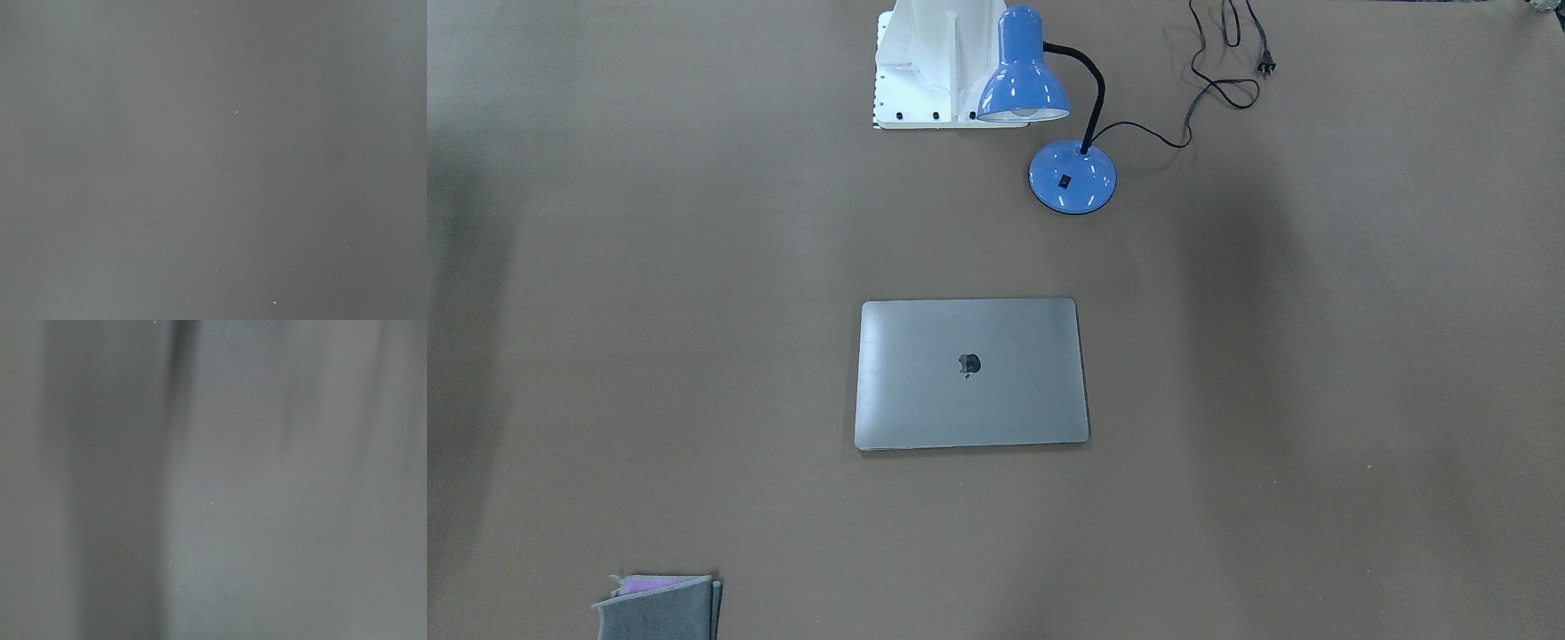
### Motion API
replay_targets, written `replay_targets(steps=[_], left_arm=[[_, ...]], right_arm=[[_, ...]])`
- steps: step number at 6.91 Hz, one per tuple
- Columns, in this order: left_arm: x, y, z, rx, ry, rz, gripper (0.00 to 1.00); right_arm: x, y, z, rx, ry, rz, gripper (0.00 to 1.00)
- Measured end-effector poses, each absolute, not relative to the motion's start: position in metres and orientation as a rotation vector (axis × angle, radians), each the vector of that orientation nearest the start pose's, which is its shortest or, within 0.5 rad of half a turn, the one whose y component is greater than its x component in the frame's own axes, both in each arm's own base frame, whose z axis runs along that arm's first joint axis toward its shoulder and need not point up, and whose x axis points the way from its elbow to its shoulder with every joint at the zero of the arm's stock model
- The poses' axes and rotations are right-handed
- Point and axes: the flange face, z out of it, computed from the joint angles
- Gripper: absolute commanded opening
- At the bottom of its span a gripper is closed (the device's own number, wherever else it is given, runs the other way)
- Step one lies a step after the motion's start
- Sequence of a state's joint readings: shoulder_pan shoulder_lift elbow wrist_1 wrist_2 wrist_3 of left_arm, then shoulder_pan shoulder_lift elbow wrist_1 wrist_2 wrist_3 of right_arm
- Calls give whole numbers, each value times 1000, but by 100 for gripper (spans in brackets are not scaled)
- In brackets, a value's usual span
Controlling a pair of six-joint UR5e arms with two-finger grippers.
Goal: Close laptop
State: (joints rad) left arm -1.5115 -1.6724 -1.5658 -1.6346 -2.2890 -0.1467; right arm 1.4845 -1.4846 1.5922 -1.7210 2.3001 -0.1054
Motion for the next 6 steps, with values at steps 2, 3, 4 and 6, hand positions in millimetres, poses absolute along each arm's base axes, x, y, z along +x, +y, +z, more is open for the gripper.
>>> replay_targets(steps=[2, 3, 4, 6], left_arm=[[-42, -531, 620, 53, 755, -34, 99], [-42, -528, 622, 48, 773, -37, 99], [-42, -527, 623, 46, 781, -38, 99], [-42, -526, 622, 46, 785, -38, 99]], right_arm=[[23, -529, 619, -28, -736, -161, 100], [23, -530, 618, -27, -741, -160, 100], [23, -530, 617, -26, -746, -159, 100], [23, -529, 618, -27, -748, -157, 100]])
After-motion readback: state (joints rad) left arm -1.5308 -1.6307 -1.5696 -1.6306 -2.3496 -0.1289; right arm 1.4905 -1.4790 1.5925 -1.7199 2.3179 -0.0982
